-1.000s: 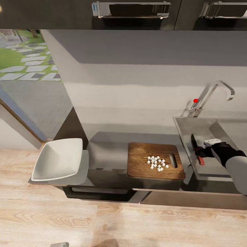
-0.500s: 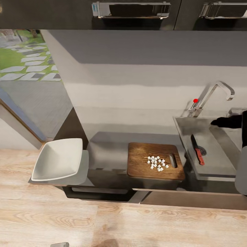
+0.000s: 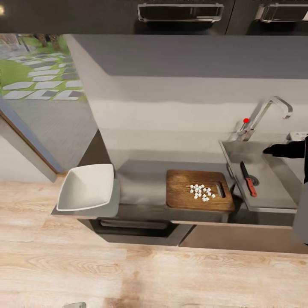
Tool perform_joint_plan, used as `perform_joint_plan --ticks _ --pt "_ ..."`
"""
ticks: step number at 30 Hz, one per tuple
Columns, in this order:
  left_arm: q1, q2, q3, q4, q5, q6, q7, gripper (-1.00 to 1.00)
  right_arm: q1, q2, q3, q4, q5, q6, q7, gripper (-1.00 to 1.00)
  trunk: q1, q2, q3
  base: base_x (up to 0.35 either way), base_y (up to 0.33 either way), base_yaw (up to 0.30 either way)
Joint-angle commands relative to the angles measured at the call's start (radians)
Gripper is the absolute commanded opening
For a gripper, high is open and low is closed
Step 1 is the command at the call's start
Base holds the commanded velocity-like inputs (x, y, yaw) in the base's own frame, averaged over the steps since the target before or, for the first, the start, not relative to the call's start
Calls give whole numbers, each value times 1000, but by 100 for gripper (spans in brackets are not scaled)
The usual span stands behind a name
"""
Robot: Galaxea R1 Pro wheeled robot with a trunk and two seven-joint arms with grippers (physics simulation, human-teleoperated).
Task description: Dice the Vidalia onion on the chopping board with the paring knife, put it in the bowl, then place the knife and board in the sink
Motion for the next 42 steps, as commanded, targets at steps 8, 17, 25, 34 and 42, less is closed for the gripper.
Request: perform_joint_plan --ticks 8,17,25,34,42 --pt "-1 0 -9 4 6 -7 -1 100 -2 1 -1 4 7 -2 14 100 0 -2 -2 -175 229 0" --pt "-1 0 -9 4 6 -7 -1 100 -1 5 -1 5 4 -2 15 100 0 -2 -2 -7 281 0" --pt "-1 -1 -9 4 6 -6 -1 100 -1 7 -1 16 4 -2 16 100 0 -2 -2 0 114 0" --pt "0 -1 -9 4 6 -7 -1 100 -2 8 -1 124 6 -10 15 100 0 -2 -2 -168 1 0" --pt "0 -2 -9 4 6 -7 -1 100 -2 8 -1 173 10 -68 12 100 0 -2 -2 -56 0 0"
